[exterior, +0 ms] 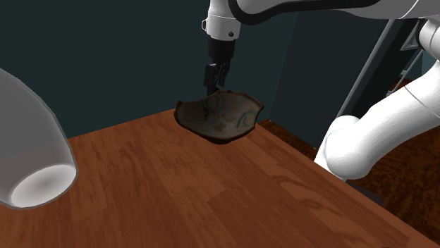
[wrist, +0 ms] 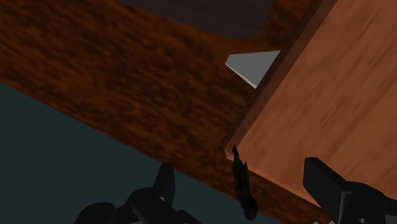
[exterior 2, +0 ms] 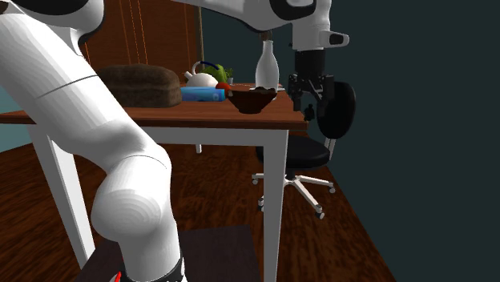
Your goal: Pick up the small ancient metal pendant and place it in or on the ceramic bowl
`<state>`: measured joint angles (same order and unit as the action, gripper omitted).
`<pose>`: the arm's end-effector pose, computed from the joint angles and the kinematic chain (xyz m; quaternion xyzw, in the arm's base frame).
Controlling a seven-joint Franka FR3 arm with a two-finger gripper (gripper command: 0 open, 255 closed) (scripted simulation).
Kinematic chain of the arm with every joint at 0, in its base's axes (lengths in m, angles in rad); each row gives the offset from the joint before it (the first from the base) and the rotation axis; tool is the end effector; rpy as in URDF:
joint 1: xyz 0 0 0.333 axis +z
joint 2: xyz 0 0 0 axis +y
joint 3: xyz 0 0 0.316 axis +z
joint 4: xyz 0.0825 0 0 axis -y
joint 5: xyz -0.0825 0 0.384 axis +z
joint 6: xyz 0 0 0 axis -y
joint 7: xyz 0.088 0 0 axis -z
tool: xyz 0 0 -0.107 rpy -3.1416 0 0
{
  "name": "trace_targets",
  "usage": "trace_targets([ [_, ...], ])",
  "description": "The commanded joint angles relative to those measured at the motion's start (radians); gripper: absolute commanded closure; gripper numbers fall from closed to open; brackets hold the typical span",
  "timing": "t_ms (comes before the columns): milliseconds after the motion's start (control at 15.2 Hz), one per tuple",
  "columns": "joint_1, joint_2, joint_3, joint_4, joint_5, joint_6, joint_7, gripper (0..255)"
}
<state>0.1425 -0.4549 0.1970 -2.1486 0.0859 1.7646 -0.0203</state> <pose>0.3932 0.1610 0.5829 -0.9860 -0.1637 -0.0316 0.0041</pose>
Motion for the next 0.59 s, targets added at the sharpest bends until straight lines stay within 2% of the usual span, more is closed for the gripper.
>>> trace_targets([
  [0,0.000,-0.001,0.000,-0.002,0.000,0.001,0.000,0],
  [198,0.000,-0.001,0.000,-0.001,0.000,0.001,0.000,0],
  [264,0.000,-0.001,0.000,-0.001,0.000,0.001,0.000,255],
  [528,0.000,-0.001,0.000,-0.001,0.000,0.001,0.000,255],
])
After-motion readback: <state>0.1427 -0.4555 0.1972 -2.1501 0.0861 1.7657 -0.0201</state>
